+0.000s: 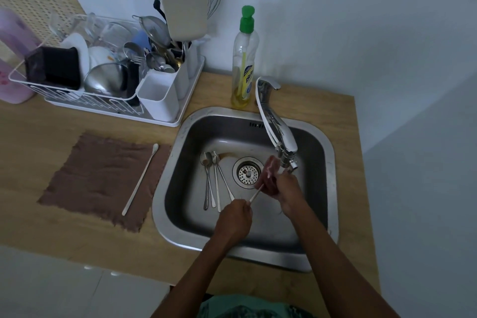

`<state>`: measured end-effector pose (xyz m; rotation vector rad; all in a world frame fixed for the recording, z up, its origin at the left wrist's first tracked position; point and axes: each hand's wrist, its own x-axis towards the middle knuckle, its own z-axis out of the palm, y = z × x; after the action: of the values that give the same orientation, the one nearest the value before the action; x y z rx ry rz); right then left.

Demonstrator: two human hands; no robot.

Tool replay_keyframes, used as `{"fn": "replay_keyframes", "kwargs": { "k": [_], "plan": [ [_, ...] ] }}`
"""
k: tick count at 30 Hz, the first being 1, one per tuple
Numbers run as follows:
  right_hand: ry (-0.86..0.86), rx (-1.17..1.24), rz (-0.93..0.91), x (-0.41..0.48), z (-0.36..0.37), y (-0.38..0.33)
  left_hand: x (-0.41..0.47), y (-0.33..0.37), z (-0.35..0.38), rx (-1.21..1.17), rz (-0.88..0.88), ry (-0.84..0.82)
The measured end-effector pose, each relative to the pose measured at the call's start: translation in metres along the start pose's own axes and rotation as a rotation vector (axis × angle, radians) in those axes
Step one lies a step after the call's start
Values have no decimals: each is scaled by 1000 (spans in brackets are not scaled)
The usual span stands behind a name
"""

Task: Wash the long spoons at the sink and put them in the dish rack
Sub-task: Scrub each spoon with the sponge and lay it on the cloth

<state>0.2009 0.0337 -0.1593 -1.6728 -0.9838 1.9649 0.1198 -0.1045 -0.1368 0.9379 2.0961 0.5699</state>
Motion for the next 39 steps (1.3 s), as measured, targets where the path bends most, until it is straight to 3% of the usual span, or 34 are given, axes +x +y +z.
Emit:
{"fn": "replay_keyframes", "kwargs": {
  "k": [3, 6, 11, 14, 18, 29, 33, 36, 39],
  "plan": [
    [-74, 20, 51, 3, -4, -2, 0, -3, -4, -6, 41, -5],
    [25, 36, -26, 8, -2, -5, -2, 4, 0, -17, 74, 1],
    [-55, 51, 24, 8, 3, 2, 0, -2, -1, -54, 49, -23],
    [60, 74, -10, 13, 1, 0, 0, 4, 2, -73, 51, -33],
    [-31, 56, 14, 4, 3, -1, 2, -1, 2, -89, 42, -36],
    [74, 107, -35, 11, -1, 3, -1, 1, 7, -128, 60, -42],
    [3, 30, 5, 6, 3, 2, -1, -5, 2, -129, 53, -30],
    [136, 37, -24, 12, 4, -2, -1, -3, 3, -157, 80, -42],
    [75, 32, 18, 6, 15, -2, 2, -7, 6, -192, 45, -41]
  ]
}}
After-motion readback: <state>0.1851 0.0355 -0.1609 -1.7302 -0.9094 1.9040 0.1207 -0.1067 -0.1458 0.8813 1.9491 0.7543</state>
